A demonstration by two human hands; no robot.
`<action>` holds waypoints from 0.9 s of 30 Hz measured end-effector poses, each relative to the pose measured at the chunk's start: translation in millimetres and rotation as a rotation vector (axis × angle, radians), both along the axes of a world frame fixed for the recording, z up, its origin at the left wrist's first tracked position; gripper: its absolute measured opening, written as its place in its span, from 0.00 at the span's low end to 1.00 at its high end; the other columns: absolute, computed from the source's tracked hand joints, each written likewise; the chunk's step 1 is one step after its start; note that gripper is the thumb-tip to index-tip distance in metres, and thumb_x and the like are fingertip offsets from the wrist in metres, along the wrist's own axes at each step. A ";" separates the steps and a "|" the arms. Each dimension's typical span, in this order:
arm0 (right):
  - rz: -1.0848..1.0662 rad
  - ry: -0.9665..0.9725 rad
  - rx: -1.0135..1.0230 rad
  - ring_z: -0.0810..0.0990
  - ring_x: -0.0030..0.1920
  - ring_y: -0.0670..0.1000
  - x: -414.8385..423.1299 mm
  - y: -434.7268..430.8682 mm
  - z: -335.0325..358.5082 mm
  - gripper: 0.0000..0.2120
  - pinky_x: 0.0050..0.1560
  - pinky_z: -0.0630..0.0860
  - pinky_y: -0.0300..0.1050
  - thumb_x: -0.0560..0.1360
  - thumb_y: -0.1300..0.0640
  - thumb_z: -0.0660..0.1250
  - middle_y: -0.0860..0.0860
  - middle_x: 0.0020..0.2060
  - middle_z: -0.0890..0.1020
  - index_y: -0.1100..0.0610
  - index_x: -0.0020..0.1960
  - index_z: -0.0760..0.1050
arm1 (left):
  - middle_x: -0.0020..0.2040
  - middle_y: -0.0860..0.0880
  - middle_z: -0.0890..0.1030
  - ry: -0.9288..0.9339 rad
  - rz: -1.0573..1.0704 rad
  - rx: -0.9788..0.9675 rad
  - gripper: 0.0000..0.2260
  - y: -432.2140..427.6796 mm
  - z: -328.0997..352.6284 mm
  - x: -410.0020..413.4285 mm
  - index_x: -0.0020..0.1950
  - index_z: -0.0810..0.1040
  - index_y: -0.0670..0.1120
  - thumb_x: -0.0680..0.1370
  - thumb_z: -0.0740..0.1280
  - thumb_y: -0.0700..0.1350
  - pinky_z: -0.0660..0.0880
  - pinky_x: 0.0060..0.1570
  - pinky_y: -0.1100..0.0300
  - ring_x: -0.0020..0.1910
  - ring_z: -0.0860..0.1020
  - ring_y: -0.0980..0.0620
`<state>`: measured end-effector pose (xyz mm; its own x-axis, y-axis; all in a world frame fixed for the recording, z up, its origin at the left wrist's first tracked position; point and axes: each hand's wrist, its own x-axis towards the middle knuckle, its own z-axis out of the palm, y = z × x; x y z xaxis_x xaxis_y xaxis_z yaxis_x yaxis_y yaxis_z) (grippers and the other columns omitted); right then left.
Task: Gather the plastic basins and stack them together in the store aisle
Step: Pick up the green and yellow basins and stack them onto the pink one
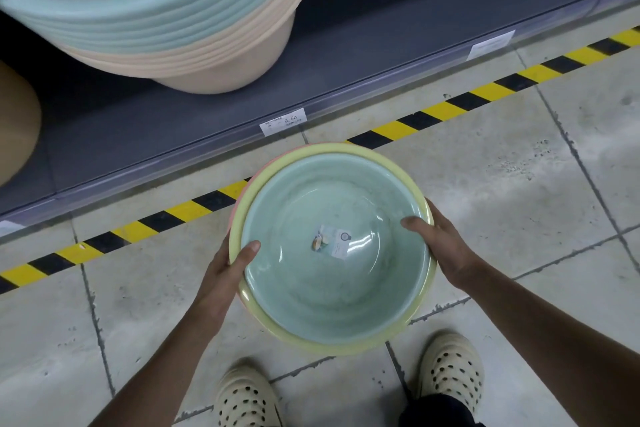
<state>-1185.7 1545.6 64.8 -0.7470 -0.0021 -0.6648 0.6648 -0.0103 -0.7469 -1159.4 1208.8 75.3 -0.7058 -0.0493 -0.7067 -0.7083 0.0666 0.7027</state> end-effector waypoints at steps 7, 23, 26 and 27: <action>-0.034 0.050 -0.020 0.83 0.55 0.52 10.1 31.6 70.3 0.22 0.52 0.81 0.50 0.70 0.55 0.66 0.49 0.55 0.84 0.40 0.62 0.75 | 0.60 0.56 0.84 0.027 0.002 -0.011 0.20 31.3 62.3 -31.2 0.66 0.77 0.61 0.73 0.70 0.56 0.76 0.62 0.46 0.60 0.82 0.51; -0.063 0.176 0.047 0.83 0.55 0.55 -91.7 194.0 348.3 0.24 0.53 0.81 0.59 0.68 0.55 0.67 0.50 0.55 0.83 0.38 0.62 0.75 | 0.58 0.51 0.85 0.122 0.019 0.112 0.23 191.6 321.5 -144.1 0.62 0.81 0.57 0.67 0.74 0.58 0.75 0.63 0.43 0.58 0.83 0.47; -0.025 0.202 0.050 0.83 0.54 0.57 -113.7 213.8 374.2 0.22 0.53 0.81 0.60 0.68 0.56 0.66 0.51 0.54 0.83 0.40 0.61 0.76 | 0.58 0.50 0.85 0.137 0.022 0.128 0.26 211.0 343.9 -156.4 0.64 0.80 0.55 0.67 0.74 0.59 0.76 0.62 0.42 0.58 0.83 0.46; -0.021 0.197 0.052 0.83 0.55 0.58 -120.8 219.1 377.5 0.23 0.54 0.80 0.63 0.68 0.56 0.66 0.53 0.54 0.83 0.41 0.62 0.75 | 0.58 0.50 0.85 0.134 0.025 0.130 0.27 215.2 347.3 -161.4 0.64 0.80 0.55 0.67 0.74 0.59 0.76 0.62 0.41 0.58 0.83 0.46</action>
<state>-1306.6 1764.6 442.3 -0.8619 0.0457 -0.5050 0.5062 0.0196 -0.8622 -1320.9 1424.0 422.7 -0.7935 0.0176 -0.6083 -0.6084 -0.0474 0.7922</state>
